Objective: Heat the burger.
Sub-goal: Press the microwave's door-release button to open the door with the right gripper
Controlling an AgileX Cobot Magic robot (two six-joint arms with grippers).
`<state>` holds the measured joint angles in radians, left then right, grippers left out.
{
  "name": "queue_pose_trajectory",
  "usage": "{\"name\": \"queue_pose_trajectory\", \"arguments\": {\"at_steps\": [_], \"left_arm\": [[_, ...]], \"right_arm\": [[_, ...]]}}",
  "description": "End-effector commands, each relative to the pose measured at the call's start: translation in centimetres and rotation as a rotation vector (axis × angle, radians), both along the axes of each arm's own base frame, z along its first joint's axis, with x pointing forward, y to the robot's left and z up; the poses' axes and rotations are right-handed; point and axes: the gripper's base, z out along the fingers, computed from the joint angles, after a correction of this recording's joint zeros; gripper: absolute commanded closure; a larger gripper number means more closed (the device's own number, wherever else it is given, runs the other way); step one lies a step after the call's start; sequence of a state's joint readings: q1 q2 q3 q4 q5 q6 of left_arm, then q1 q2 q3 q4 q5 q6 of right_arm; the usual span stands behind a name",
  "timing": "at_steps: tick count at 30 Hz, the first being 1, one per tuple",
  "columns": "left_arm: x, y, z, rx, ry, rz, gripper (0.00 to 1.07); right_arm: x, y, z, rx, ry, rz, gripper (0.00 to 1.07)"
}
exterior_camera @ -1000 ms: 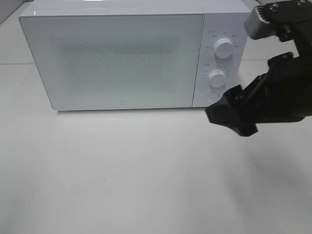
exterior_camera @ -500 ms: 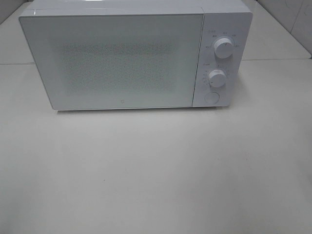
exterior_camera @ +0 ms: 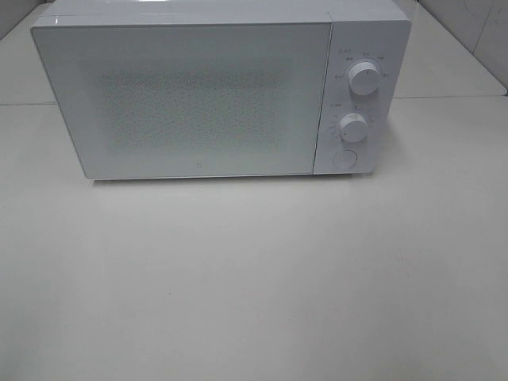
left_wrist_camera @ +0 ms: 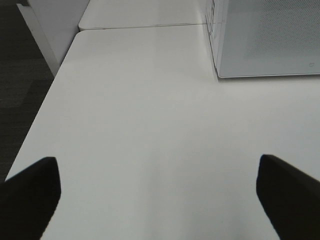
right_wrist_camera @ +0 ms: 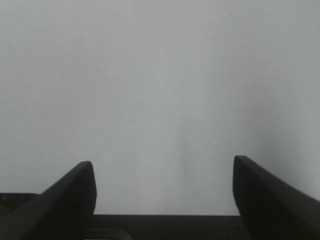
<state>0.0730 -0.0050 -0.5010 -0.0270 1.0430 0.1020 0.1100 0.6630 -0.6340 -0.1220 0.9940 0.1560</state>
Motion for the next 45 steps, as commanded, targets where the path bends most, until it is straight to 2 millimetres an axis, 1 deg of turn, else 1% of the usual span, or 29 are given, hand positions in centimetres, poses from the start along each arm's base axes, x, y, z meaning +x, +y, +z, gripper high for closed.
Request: {"name": "queue_pose_trajectory", "arguments": {"at_steps": [1, 2, 3, 4, 5, 6, 7, 8, 9, 10, 11, 12, 13, 14, 15, 16, 17, 25, 42, 45], "left_arm": [[-0.3, 0.0, 0.0, 0.000, -0.027, 0.007, 0.06], [-0.3, 0.0, 0.0, 0.000, -0.027, 0.007, 0.06], [-0.3, 0.0, 0.0, 0.000, -0.027, 0.007, 0.06], [-0.3, 0.0, 0.0, 0.000, -0.027, 0.007, 0.06], [-0.3, 0.0, 0.0, 0.000, -0.027, 0.007, 0.06], [-0.3, 0.0, 0.0, 0.000, -0.027, 0.007, 0.06], [-0.3, 0.0, 0.0, 0.000, -0.027, 0.007, 0.06], [-0.3, 0.0, 0.0, 0.000, -0.027, 0.007, 0.06], [-0.3, 0.0, 0.0, 0.000, -0.027, 0.007, 0.06], [-0.3, 0.0, 0.0, 0.000, -0.027, 0.007, 0.06], [-0.3, 0.0, 0.0, 0.000, -0.027, 0.007, 0.06], [-0.3, 0.0, 0.0, 0.000, -0.027, 0.007, 0.06], [-0.3, 0.0, 0.0, 0.000, -0.027, 0.007, 0.06], [-0.3, 0.0, 0.0, 0.000, -0.027, 0.007, 0.06], [-0.3, 0.0, 0.0, 0.000, -0.027, 0.007, 0.06], [-0.3, 0.0, 0.0, 0.000, -0.027, 0.007, 0.06], [-0.3, 0.0, 0.0, 0.000, -0.027, 0.007, 0.06], [-0.3, 0.0, 0.0, 0.000, -0.027, 0.007, 0.06], [-0.2, 0.0, 0.0, 0.000, -0.026, 0.007, 0.06], [-0.2, 0.0, 0.0, 0.000, -0.026, 0.007, 0.06]], "right_arm": [[-1.6, 0.1, -0.3, 0.027, -0.035, 0.030, 0.32], [-2.3, 0.1, -0.4, 0.039, -0.059, 0.032, 0.32], [-3.4, 0.1, -0.5, 0.052, -0.108, 0.034, 0.32], [-3.4, 0.1, -0.5, 0.052, -0.108, 0.034, 0.32], [-4.0, 0.0, -0.6, 0.056, -0.137, 0.036, 0.32], [-5.1, -0.1, -0.6, 0.059, -0.191, 0.039, 0.32], [-5.1, -0.1, -0.6, 0.059, -0.191, 0.039, 0.32], [-5.7, -0.1, -0.6, 0.059, -0.224, 0.044, 0.32], [-6.7, -0.2, -0.6, 0.052, -0.292, 0.059, 0.32], [-6.7, -0.2, -0.6, 0.052, -0.292, 0.059, 0.32], [-7.5, -0.3, -1.0, 0.040, -0.341, 0.079, 0.32], [-7.9, -0.3, -1.0, 0.042, -0.385, 0.083, 0.32], [-7.9, -0.3, -1.0, 0.042, -0.385, 0.083, 0.32], [-8.5, -0.4, -1.1, 0.048, -0.442, 0.084, 0.32], [-8.5, -0.4, -1.1, 0.048, -0.442, 0.084, 0.32], [-9.1, -0.5, -1.1, 0.049, -0.483, 0.084, 0.32], [-9.3, -0.5, -1.1, 0.050, -0.497, 0.084, 0.32], [-10.5, -0.5, -1.2, 0.032, -0.571, 0.127, 0.32], [-10.5, -0.4, -1.2, 0.028, -0.571, 0.136, 0.32], [-10.5, -0.4, -1.2, 0.022, -0.571, 0.111, 0.32]]}}
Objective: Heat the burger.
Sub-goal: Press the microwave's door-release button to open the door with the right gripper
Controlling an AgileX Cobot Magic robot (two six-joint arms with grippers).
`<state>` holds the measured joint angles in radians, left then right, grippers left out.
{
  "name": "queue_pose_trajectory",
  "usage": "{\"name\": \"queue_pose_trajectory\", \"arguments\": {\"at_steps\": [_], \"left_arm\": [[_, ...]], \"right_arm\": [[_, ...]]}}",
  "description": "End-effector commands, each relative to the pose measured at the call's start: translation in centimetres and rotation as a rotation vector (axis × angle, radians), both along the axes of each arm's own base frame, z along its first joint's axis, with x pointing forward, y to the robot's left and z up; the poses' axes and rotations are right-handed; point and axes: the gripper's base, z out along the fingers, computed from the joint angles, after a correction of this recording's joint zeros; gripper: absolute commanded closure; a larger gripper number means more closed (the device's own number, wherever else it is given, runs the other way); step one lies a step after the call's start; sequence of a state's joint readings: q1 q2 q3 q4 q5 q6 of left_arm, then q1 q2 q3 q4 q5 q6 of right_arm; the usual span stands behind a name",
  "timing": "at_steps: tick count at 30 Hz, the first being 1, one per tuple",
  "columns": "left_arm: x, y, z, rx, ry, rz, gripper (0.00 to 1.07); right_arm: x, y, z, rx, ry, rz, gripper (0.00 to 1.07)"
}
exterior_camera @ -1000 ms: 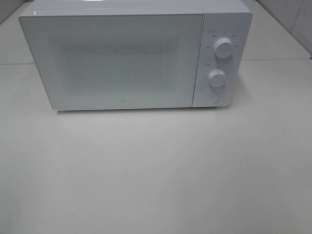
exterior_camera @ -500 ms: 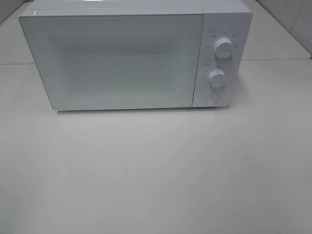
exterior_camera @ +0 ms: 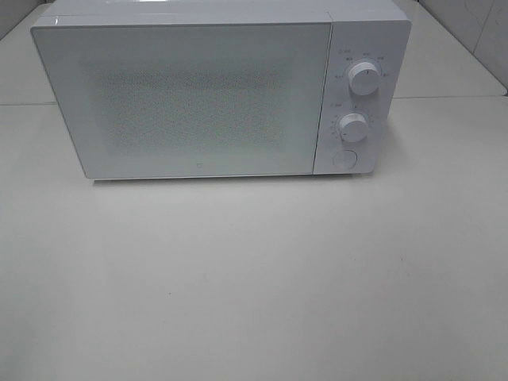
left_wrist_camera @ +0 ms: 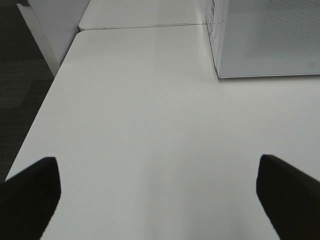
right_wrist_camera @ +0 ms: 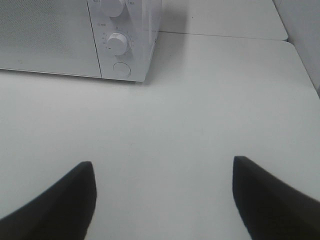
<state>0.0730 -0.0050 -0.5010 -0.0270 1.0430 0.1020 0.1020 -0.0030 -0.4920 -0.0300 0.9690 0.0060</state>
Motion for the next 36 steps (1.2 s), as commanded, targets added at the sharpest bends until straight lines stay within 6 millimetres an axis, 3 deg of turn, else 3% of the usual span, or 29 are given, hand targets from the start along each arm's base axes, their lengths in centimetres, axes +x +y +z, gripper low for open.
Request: {"name": "queue_pose_trajectory", "arguments": {"at_steps": [1, 6, 36], "left_arm": [[-0.24, 0.00, -0.02, 0.000, -0.026, 0.007, 0.06], [-0.24, 0.00, -0.02, 0.000, -0.026, 0.007, 0.06], [-0.24, 0.00, -0.02, 0.000, -0.026, 0.007, 0.06]], "right_arm": [[-0.38, 0.02, -0.01, -0.007, -0.034, -0.043, 0.32], [-0.40, 0.08, -0.01, -0.002, -0.034, -0.114, 0.32], [-0.45, 0.07, 0.32, -0.003, -0.055, -0.114, 0.32]]}}
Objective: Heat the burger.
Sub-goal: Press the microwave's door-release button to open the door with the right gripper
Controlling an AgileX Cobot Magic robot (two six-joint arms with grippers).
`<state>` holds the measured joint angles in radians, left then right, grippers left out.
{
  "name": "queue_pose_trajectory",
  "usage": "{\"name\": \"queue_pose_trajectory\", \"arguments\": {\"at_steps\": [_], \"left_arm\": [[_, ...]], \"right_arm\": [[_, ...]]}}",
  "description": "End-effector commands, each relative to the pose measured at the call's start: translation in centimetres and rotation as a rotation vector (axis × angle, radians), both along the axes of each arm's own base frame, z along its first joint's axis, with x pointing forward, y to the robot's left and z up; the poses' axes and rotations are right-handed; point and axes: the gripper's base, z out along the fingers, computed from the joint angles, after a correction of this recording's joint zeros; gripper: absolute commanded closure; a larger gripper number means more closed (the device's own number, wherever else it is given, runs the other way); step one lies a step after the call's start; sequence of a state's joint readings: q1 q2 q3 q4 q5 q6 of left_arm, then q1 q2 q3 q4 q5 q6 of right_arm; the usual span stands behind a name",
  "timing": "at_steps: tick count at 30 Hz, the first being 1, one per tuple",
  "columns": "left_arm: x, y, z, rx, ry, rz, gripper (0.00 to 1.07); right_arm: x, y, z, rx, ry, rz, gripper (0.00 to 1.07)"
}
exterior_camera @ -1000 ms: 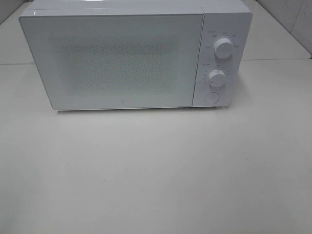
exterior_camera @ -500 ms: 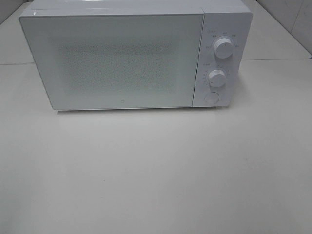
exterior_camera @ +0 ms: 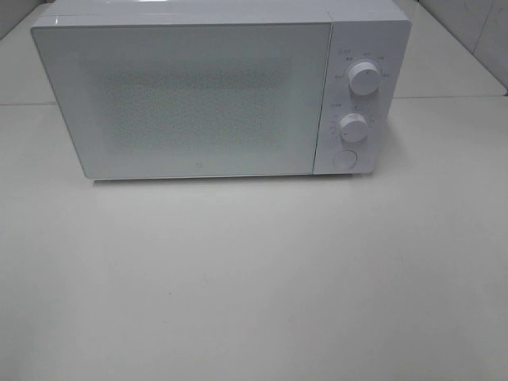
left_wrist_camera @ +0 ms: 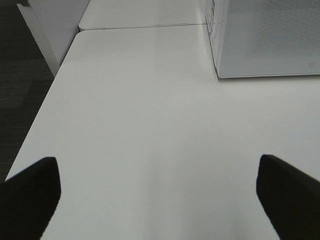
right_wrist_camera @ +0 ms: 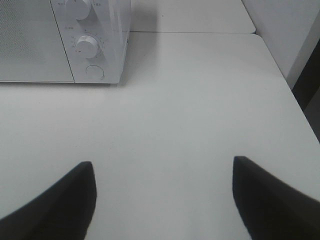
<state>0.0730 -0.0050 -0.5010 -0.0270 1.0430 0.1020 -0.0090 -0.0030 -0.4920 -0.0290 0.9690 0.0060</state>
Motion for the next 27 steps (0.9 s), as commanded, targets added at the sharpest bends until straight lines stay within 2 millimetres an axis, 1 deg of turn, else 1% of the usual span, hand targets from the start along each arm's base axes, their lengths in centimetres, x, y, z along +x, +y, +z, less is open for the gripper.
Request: {"name": "queue_pose_trajectory", "arguments": {"at_steps": [1, 2, 3, 4, 5, 6, 7, 8, 9, 10, 11, 12, 13, 14, 15, 16, 17, 18, 19, 20, 21, 22, 23, 24, 25, 26, 27], "left_arm": [[-0.2, 0.0, 0.0, 0.000, -0.026, 0.007, 0.06], [-0.2, 0.0, 0.0, 0.000, -0.026, 0.007, 0.06], [-0.2, 0.0, 0.0, 0.000, -0.026, 0.007, 0.06], [-0.2, 0.0, 0.0, 0.000, -0.026, 0.007, 0.06], [-0.2, 0.0, 0.0, 0.000, -0.026, 0.007, 0.06], [-0.2, 0.0, 0.0, 0.000, -0.026, 0.007, 0.06], [-0.2, 0.0, 0.0, 0.000, -0.026, 0.007, 0.06], [-0.2, 0.0, 0.0, 0.000, -0.026, 0.007, 0.06], [-0.2, 0.0, 0.0, 0.000, -0.026, 0.007, 0.06], [-0.2, 0.0, 0.0, 0.000, -0.026, 0.007, 0.06], [-0.2, 0.0, 0.0, 0.000, -0.026, 0.007, 0.06], [-0.2, 0.0, 0.0, 0.000, -0.026, 0.007, 0.06], [-0.2, 0.0, 0.0, 0.000, -0.026, 0.007, 0.06], [-0.2, 0.0, 0.0, 0.000, -0.026, 0.007, 0.06], [-0.2, 0.0, 0.0, 0.000, -0.026, 0.007, 0.06], [-0.2, 0.0, 0.0, 0.000, -0.026, 0.007, 0.06], [-0.2, 0.0, 0.0, 0.000, -0.026, 0.007, 0.06], [-0.2, 0.0, 0.0, 0.000, -0.026, 0.007, 0.06], [-0.2, 0.0, 0.0, 0.000, -0.026, 0.007, 0.06], [-0.2, 0.0, 0.0, 0.000, -0.026, 0.007, 0.06], [-0.2, 0.0, 0.0, 0.000, -0.026, 0.007, 0.06], [-0.2, 0.0, 0.0, 0.000, -0.026, 0.007, 0.06], [-0.2, 0.0, 0.0, 0.000, -0.026, 0.007, 0.06], [-0.2, 0.0, 0.0, 0.000, -0.026, 0.007, 0.06], [-0.2, 0.0, 0.0, 0.000, -0.026, 0.007, 0.06], [-0.2, 0.0, 0.0, 0.000, -0.026, 0.007, 0.06], [-0.2, 0.0, 0.0, 0.000, -0.026, 0.007, 0.06]], "right_arm": [[-0.5, 0.0, 1.1, -0.010, -0.103, -0.005, 0.33], [-0.5, 0.0, 1.1, -0.010, -0.103, -0.005, 0.33], [-0.4, 0.0, 1.5, -0.011, -0.129, -0.004, 0.33], [0.1, 0.0, 2.4, -0.013, -0.178, -0.003, 0.35], [0.1, 0.0, 2.4, -0.013, -0.178, -0.003, 0.35], [0.5, 0.0, 2.8, -0.019, -0.193, 0.000, 0.37], [1.4, 0.0, 3.3, -0.020, -0.218, 0.002, 0.41], [1.4, 0.0, 3.3, -0.020, -0.218, 0.002, 0.41], [1.9, 0.0, 3.5, -0.022, -0.223, 0.003, 0.44], [2.9, 0.0, 4.0, -0.036, -0.266, 0.010, 0.53], [2.9, 0.0, 4.0, -0.036, -0.266, 0.010, 0.53], [3.5, 0.0, 4.2, -0.051, -0.289, 0.016, 0.59], [4.7, 0.0, 4.3, -0.093, -0.333, 0.032, 0.73], [5.4, 0.0, 4.2, -0.119, -0.358, 0.040, 0.82], [5.4, 0.0, 4.2, -0.119, -0.358, 0.040, 0.82], [6.6, 0.0, 3.8, -0.151, -0.394, 0.051, 0.97], [6.6, 0.0, 3.8, -0.151, -0.394, 0.051, 0.97], [7.3, 0.0, 3.5, -0.160, -0.411, 0.054, 1.06], [8.5, 0.0, 2.8, -0.163, -0.436, 0.056, 1.07], [8.5, 0.0, 2.8, -0.163, -0.436, 0.056, 1.07], [9.1, 0.0, 2.4, -0.163, -0.443, 0.057, 1.07], [10.2, 0.1, 1.8, -0.161, -0.454, 0.059, 1.07], [10.2, 0.1, 1.8, -0.161, -0.454, 0.059, 1.07], [10.7, 0.1, 1.5, -0.156, -0.459, 0.059, 1.07], [11.9, 0.1, 0.8, -0.131, -0.463, 0.055, 1.07], [11.9, 0.1, 0.8, -0.131, -0.463, 0.055, 1.07], [12.4, 0.1, 0.4, -0.117, -0.459, 0.053, 1.07]]}}
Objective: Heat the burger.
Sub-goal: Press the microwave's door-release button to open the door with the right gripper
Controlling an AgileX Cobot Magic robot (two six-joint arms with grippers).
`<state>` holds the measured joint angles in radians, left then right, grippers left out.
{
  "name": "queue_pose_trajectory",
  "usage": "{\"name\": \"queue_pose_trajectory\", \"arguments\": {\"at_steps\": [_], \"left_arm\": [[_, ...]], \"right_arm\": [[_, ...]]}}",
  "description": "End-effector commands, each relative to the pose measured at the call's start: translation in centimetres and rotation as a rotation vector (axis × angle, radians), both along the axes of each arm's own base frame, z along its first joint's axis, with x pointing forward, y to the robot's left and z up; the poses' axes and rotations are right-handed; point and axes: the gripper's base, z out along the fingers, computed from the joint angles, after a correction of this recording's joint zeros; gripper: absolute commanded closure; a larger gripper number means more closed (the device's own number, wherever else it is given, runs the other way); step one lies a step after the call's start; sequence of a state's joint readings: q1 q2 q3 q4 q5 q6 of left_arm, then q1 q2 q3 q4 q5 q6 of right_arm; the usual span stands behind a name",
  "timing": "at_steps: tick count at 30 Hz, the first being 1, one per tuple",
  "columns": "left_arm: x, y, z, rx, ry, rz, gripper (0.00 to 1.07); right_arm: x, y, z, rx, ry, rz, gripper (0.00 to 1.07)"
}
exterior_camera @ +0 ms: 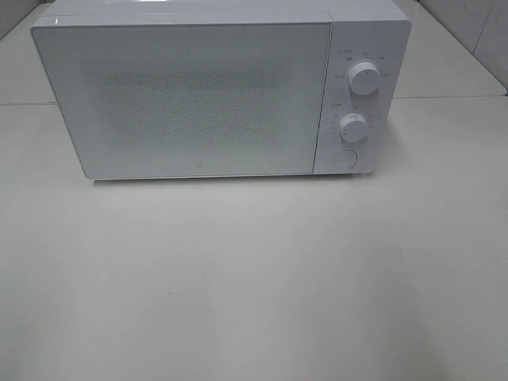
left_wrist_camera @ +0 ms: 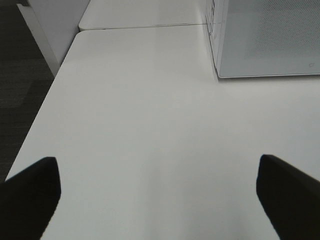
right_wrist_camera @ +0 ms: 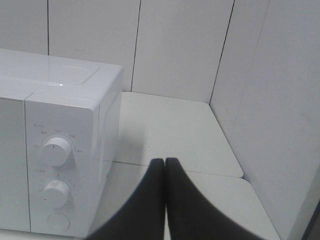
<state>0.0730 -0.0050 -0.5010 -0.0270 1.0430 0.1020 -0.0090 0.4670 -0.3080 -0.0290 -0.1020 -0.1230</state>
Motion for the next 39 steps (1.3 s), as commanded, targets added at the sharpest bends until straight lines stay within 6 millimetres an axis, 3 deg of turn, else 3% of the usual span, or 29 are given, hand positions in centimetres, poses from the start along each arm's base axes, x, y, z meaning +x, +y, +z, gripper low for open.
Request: {"name": "queue_pose_trajectory", "arguments": {"at_steps": [1, 8, 15, 21, 30, 35, 39], "left_arm": [[-0.2, 0.0, 0.0, 0.000, -0.026, 0.007, 0.06], [-0.2, 0.0, 0.0, 0.000, -0.026, 0.007, 0.06], [-0.2, 0.0, 0.0, 0.000, -0.026, 0.007, 0.06], [-0.2, 0.0, 0.0, 0.000, -0.026, 0.007, 0.06], [-0.2, 0.0, 0.0, 0.000, -0.026, 0.007, 0.06], [-0.2, 0.0, 0.0, 0.000, -0.026, 0.007, 0.06], [-0.2, 0.0, 0.0, 0.000, -0.026, 0.007, 0.06]], "right_arm": [[2.2, 0.0, -0.8, 0.049, -0.062, -0.002, 1.07], [5.1, 0.0, -2.0, 0.064, -0.057, 0.004, 1.07], [8.8, 0.0, -5.0, 0.079, -0.004, 0.012, 1.07], [10.1, 0.2, -6.4, 0.132, -0.006, 0.033, 1.07], [11.8, 1.5, -9.3, 0.393, 0.057, 0.148, 1.07], [12.2, 3.1, -10.9, 0.664, 0.136, 0.179, 1.07], [12.3, 3.8, -11.5, 0.786, 0.176, 0.183, 1.07]]}}
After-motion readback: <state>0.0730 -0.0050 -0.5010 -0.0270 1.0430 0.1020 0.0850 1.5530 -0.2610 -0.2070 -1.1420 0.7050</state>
